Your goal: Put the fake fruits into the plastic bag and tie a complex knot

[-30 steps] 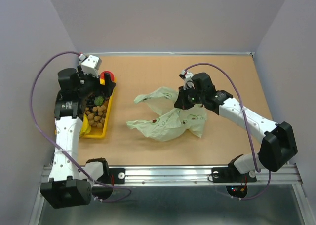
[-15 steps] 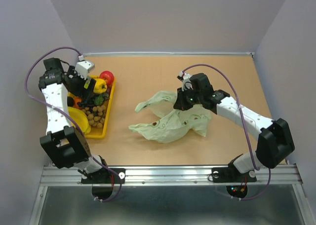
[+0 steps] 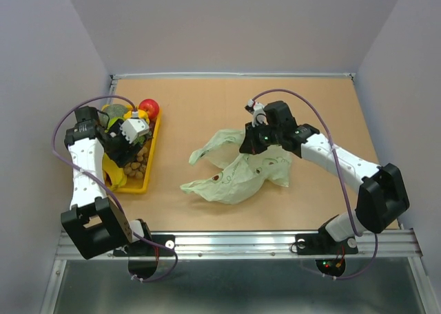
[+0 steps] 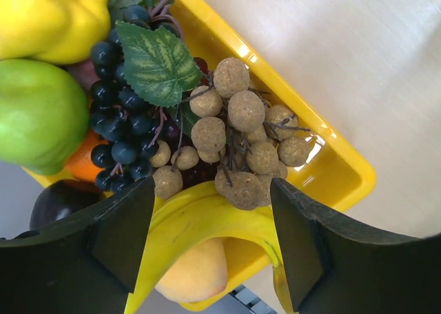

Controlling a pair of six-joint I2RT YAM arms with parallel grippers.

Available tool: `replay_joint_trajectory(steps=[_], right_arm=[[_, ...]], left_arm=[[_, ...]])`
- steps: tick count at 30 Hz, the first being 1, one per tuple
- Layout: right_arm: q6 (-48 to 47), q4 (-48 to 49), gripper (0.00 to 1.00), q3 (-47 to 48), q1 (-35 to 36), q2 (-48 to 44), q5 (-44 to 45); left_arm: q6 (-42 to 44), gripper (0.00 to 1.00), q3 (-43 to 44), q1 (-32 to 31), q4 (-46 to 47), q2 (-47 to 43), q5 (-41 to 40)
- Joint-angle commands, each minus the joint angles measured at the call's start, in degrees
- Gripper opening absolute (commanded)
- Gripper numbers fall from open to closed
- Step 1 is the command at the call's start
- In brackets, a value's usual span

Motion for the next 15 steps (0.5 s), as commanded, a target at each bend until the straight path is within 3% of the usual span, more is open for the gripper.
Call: replay_joint_trajectory(steps=[1, 8, 15], right_arm=[[0.6, 0.9, 0.0, 4.0, 0.2, 0.5, -1.7], [0.2, 0.7, 0.0, 4.2, 0.1, 1.2, -1.5], [0.1, 0.5, 0.0, 3.9, 0.1, 0.9, -1.5]], left_arm=[[2.9, 0.79, -0.6, -1.6, 2.7, 0.6, -0.9], [2.1, 0.84, -4.8, -4.5, 7.6, 0.8, -3.5], [-15.5, 0.87, 1.3, -4.0, 13.3, -2.2, -6.2]])
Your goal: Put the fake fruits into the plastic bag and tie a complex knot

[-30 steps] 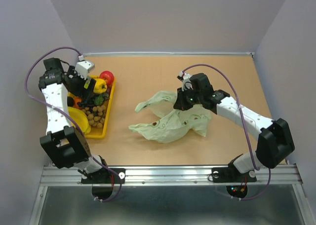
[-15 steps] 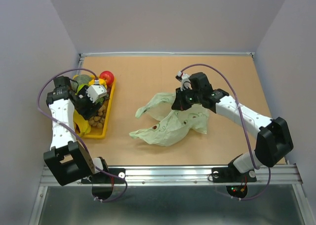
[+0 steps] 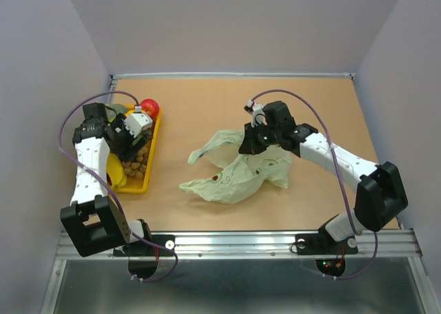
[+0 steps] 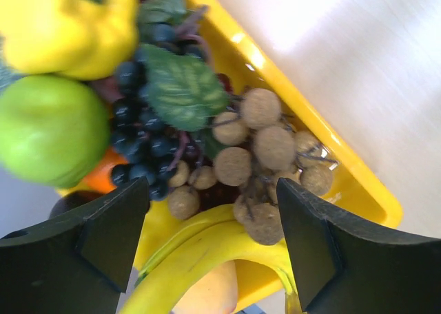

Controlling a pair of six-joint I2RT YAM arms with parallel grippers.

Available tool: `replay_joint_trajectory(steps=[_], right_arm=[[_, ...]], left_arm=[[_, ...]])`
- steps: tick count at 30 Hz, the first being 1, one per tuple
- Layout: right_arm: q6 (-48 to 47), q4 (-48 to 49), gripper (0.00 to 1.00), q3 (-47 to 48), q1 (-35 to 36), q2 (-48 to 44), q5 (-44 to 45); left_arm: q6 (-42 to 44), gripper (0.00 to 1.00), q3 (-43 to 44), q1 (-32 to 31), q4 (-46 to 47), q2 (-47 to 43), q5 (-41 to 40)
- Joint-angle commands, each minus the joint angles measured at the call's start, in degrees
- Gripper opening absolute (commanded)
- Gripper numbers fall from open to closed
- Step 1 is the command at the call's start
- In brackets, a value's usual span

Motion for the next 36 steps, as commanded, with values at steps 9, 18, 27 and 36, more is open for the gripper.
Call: replay_joint_trajectory(steps=[9, 18, 27, 36], right_arm=[[-2.9, -0.3, 0.0, 3.8, 0.2, -0.2, 0.4], [-5.6, -3.1, 0.0, 5.4, 0.2, 1.4, 2.2], [-6.9, -5.3, 0.0, 7.2, 0.1, 3.3, 3.2], [-7.5, -6.3, 0.01, 9.1, 0.1, 5.2, 3.3]], left_arm=[[-29.5, 0.93, 12.0, 5.1, 3.1, -5.9, -17.1], [-26.4, 0.97, 19.2, 14.5, -3.2, 1.0, -15.9], [10.1, 0.99, 14.9, 14.9, -12.0, -0.8, -12.8], [18.5, 0.99, 18.8, 14.7, -16.9, 7.6, -13.8]])
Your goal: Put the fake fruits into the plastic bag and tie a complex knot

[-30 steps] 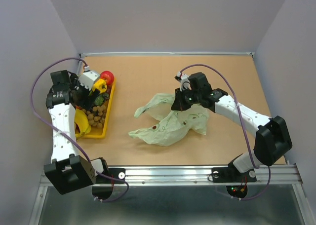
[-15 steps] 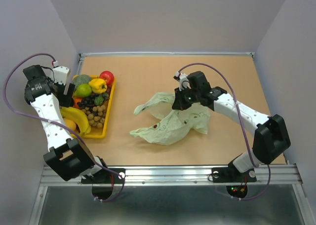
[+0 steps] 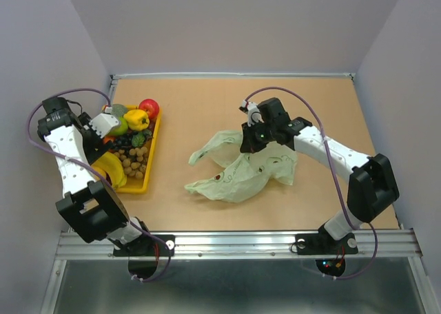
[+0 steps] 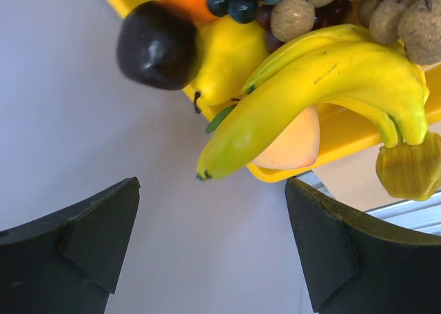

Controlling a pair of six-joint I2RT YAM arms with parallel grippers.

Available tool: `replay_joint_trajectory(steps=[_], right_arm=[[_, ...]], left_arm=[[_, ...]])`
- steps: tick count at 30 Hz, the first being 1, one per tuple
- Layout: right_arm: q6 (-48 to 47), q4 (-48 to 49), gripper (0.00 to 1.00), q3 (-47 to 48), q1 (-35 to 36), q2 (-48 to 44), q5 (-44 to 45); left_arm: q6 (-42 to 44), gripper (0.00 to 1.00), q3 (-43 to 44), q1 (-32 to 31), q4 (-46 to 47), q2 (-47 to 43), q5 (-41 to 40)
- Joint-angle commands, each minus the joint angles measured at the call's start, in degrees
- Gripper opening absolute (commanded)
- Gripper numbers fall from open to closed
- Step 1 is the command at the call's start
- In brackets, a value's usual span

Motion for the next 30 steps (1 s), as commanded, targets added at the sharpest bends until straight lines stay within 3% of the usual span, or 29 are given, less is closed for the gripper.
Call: replay_joint_trajectory(steps=[1, 7, 10, 20, 26, 30], right_arm=[[-1.3, -0.1, 0.0, 4.1, 0.1, 0.5, 0.5], [-1.5, -0.4, 0.01, 4.1, 0.1, 0.6, 0.7], [-1.6, -0.6, 0.0, 4.3, 0.1, 0.5, 1.0], [-1.9, -0.8, 0.0, 4.6, -0.1, 0.9, 1.0], [-2.0, -1.0, 0.0, 4.9, -0.3, 0.8, 1.1], [-2.0, -1.0, 0.0, 4.9, -0.4, 0.7, 1.1]], left_arm=[[7.2, 0.99, 2.0, -0.5, -4.1, 2.4, 0.1], [7.6, 0.91, -1.9, -1.3, -0.4, 4.3, -2.4], [8.0, 0.8, -2.7, -1.3, -0.4, 5.2, -2.7], [11.2, 0.58, -6.1, -1.5, -1.4, 4.7, -3.1], [11.4, 0.34, -3.8, -1.5, -3.1, 4.1, -2.3], [12.2, 0.06, -1.6, -1.5, -5.7, 2.4, -1.4]])
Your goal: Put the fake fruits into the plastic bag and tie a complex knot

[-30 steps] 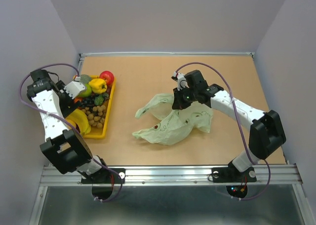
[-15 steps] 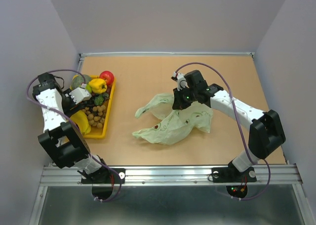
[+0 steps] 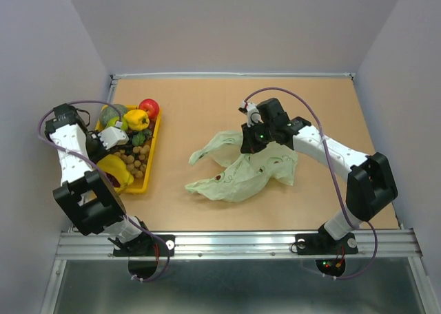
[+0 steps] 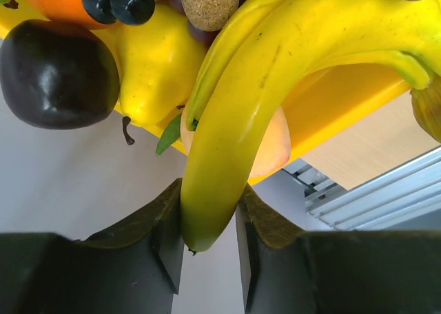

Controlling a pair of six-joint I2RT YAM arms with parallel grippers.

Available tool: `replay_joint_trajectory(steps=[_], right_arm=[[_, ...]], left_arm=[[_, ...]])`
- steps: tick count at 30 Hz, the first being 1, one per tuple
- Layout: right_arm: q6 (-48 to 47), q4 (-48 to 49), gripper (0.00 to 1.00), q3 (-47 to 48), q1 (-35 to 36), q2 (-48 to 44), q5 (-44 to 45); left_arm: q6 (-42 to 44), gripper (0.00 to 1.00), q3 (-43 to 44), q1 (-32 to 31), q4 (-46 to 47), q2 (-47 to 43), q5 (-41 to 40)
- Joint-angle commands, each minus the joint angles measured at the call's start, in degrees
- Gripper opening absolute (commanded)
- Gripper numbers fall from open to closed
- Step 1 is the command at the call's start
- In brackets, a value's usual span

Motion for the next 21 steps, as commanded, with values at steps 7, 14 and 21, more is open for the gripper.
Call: replay_joint_trajectory(steps=[7, 14, 21], right_arm=[[0.9, -0.2, 0.0, 4.3, -0.6, -0.9, 1.5], [5.8, 0.2, 0.0, 6.2, -1.0, -1.1, 2.7], [11.6, 3.2, 0.0, 7.1, -1.0, -1.4, -1.6]], left_arm=[[3.4, 0.0, 5.5, -0.3, -4.1, -9.8, 1.7], [-7.5, 0.0, 10.7, -0.6, -4.1, -15.0, 10.8], [-29.5, 0.0, 13.8, -4.2, -3.8, -14.5, 26.0]])
